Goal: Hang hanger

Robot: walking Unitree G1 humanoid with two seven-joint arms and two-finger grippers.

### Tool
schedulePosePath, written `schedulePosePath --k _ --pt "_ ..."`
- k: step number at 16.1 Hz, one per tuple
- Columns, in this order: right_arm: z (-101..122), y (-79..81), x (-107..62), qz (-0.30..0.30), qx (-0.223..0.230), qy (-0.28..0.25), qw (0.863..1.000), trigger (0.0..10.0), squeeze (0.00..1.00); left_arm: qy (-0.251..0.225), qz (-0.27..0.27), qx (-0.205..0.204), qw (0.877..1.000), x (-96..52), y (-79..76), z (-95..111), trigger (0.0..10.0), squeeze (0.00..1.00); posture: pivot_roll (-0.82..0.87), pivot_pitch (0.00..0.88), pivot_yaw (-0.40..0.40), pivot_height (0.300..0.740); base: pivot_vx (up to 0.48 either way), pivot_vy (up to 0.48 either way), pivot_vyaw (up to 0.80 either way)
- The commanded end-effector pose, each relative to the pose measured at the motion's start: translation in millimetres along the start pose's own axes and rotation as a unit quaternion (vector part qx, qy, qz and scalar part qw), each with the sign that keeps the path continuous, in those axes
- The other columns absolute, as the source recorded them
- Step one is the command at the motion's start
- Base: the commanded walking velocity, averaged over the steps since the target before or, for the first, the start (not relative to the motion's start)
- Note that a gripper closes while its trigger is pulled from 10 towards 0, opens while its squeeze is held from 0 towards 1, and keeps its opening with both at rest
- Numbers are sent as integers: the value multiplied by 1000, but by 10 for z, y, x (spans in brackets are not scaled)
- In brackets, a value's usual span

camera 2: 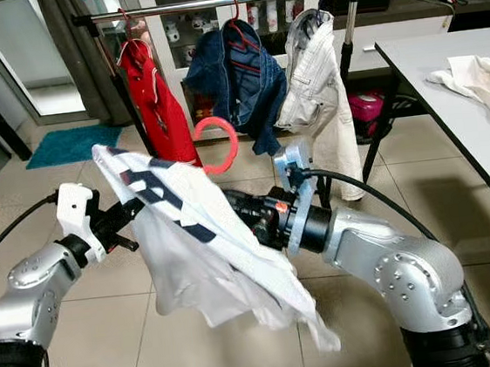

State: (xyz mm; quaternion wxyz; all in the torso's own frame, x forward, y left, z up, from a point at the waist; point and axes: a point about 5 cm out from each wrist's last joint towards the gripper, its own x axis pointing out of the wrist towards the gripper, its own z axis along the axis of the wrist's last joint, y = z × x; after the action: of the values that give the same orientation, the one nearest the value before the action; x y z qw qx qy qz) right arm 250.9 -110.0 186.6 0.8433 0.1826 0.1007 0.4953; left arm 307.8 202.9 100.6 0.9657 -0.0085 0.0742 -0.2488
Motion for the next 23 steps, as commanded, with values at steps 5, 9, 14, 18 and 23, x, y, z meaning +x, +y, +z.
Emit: schedulePosePath --k 5,9,14,18,23 --pt "263 -316 23 -140 -13 -102 985 10000 0 2 39 13 999 -130 48 -90 0 0 -107 0 117 740 0 0 0" --pt "359 -428 -10 -187 -12 -134 973 10000 0 42 77 18 996 -232 60 -320 0 0 -105 0 112 740 0 0 0" --pt "489 -614 -134 -263 6 -183 947 10000 0 95 80 61 990 -309 44 -516 0 0 -105 0 115 740 0 0 0" --pt "530 -699 -183 -305 3 -196 932 10000 0 106 49 86 989 -253 -84 -581 0 0 -105 0 115 740 0 0 0" --pt "627 -759 -243 -344 -1 -228 911 10000 0 142 1 127 982 -248 -247 -731 0 0 -108 0 119 740 0 0 0"
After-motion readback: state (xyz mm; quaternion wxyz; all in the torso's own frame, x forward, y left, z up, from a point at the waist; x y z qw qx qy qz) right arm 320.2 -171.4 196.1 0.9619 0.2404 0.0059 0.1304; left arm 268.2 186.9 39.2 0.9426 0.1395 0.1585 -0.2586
